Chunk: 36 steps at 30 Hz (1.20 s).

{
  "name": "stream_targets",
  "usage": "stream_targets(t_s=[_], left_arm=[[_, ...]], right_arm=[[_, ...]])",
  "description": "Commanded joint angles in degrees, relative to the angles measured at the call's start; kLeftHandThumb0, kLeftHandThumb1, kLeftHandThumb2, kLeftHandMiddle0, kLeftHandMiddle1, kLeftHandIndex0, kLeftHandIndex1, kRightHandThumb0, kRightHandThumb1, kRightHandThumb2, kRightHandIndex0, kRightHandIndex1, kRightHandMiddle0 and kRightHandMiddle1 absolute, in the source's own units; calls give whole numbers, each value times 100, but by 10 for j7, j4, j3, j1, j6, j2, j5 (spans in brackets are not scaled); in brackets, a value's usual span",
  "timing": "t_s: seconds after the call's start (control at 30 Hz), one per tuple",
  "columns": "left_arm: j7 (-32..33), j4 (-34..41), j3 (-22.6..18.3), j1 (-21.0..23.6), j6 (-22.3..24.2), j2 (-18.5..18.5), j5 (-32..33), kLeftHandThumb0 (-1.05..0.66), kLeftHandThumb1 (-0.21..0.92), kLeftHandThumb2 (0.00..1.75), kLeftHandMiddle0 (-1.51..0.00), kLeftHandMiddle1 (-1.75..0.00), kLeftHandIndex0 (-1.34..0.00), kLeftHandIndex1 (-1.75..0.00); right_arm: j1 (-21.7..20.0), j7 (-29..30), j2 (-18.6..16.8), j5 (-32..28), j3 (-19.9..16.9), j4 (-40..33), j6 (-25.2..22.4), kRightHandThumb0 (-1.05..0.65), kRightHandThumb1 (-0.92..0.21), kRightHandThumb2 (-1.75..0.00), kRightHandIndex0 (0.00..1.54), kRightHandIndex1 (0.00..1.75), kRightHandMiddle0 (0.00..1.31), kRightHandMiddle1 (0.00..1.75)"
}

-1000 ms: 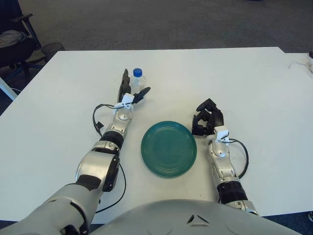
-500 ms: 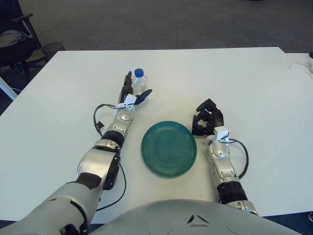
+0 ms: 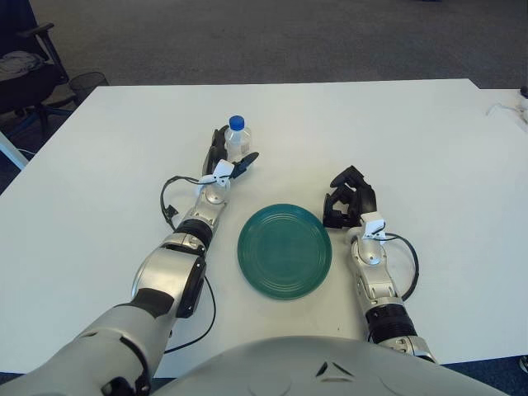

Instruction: Put the bottle into the plate.

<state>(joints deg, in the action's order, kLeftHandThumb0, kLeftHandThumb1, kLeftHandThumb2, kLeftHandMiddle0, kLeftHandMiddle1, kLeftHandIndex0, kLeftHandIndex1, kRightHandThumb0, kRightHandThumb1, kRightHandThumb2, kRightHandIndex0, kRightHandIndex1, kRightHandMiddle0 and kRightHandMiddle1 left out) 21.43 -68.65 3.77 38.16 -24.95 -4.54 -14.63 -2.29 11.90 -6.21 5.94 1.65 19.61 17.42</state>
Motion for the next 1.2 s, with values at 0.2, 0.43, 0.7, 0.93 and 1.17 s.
stream_targets(t_s=[0.2, 0.43, 0.7, 0.93, 1.17], left_arm=[[5, -12, 17, 19, 5, -6, -17, -87, 92, 12, -17, -89, 0, -117], [18, -15, 27, 19, -11, -10, -30, -69, 88, 8, -51, -161, -28, -170], [35, -3, 8, 14, -19, 9, -5, -46, 44, 111, -94, -174, -53, -174], [24, -2, -11, 14, -28, 17, 21, -45, 39, 122, -108, -175, -55, -175], [32, -1, -18, 15, -32, 20, 26, -45, 37, 125, -113, -175, -56, -175]], right_arm=[[19, -12, 0, -9, -2, 31, -22, 0, -4, -161, 85, 165, 60, 175], [17, -15, 0, -12, -5, 34, -21, 0, -4, -160, 84, 165, 59, 175], [18, -16, 1, -11, -5, 33, -21, 0, -5, -160, 82, 168, 59, 175], [18, -15, 1, -12, -8, 35, -19, 0, -5, -160, 82, 168, 59, 175], [19, -14, 1, -10, -7, 34, -22, 0, -5, -160, 83, 167, 59, 175]])
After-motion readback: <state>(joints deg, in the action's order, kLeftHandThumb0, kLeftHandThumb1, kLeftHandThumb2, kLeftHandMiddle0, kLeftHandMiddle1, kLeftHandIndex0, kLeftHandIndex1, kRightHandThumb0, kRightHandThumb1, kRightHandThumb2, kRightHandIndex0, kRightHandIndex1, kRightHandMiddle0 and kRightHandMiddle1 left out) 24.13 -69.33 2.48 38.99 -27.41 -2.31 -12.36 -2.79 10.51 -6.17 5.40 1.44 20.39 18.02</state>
